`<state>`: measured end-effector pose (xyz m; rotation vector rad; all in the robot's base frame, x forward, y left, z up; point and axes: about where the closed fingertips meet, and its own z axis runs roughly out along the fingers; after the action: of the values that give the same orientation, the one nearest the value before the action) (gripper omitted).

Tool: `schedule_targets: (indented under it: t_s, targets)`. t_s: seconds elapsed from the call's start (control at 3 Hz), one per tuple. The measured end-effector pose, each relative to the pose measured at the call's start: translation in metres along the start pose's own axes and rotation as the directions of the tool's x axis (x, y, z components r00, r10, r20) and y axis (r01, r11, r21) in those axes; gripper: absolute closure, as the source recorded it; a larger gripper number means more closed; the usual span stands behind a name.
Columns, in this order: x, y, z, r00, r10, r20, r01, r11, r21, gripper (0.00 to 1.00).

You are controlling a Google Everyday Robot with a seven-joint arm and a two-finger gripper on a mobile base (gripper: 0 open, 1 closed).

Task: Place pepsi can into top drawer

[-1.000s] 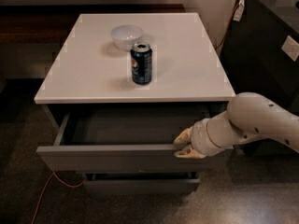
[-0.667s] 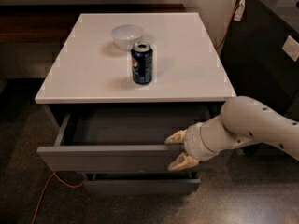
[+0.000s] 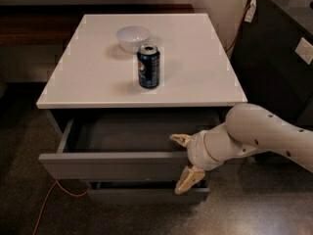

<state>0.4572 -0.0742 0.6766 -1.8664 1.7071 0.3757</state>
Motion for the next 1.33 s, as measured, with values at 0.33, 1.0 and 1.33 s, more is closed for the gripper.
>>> schedule_targets:
  t_s: [0.33,1.0,1.33]
  targets:
    - [0.003,-0.001,0.0,1.0,0.018,-0.011,-0.018,0.9998,-0.009,0.47]
    - [-0.005,0.016,-0.008,0.999,0.032,0.004,-0.032,0.9983,-0.05,0.99]
    - [-0.018,0.04,-0.007,0.996,0.055,0.07,-0.049,0.996,-0.074,1.0]
